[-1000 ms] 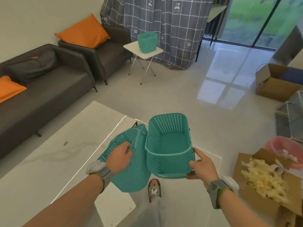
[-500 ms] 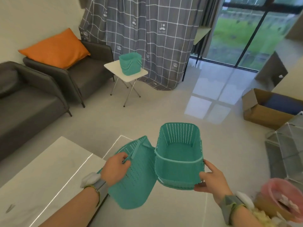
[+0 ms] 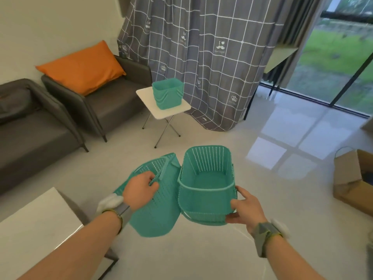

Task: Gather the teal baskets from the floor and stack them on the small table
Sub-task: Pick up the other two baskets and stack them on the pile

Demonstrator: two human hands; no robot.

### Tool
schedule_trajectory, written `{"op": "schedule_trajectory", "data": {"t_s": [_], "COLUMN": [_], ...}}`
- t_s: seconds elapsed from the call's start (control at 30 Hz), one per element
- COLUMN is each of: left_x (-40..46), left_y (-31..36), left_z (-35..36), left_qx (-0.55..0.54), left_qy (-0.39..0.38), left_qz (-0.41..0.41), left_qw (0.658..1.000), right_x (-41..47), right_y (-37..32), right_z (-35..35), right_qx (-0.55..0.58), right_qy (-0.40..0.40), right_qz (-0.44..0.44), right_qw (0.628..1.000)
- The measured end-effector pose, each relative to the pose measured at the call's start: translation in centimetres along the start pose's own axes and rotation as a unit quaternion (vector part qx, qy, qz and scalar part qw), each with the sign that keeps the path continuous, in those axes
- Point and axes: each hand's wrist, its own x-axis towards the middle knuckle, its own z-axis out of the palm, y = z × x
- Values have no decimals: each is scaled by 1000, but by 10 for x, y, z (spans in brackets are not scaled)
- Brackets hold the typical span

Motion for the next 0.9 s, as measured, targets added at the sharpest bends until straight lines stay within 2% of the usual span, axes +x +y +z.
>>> {"op": "schedule_trajectory", "data": {"t_s": [0.1, 0.23, 0.37, 0.47, 0.67, 0.9], "left_x": [56, 129, 218, 287, 422, 548], "left_y": [37, 64, 73, 78, 99, 112], "left_z": [2, 7, 8, 4, -26, -39], "left_qx": [19, 52, 109, 109, 125, 176], "left_qy": [23, 9, -10, -22, -20, 21], "left_qz": [-11, -18, -30, -52, -40, -45], "left_qw": [999, 998, 994, 992, 991, 983], "right_x": [59, 127, 200, 252, 353, 482], "right_y": [-56, -108, -152, -180, -268, -351], "right_z": [-13, -13, -4, 2, 9, 26], "right_qx": [-33, -39, -58, -67, -98, -75], "right_qy": [-11, -23, -38, -41, -41, -69], "right_qz": [-19, -42, -41, -28, -28, -33], "right_qw": [999, 998, 997, 997, 994, 994]}}
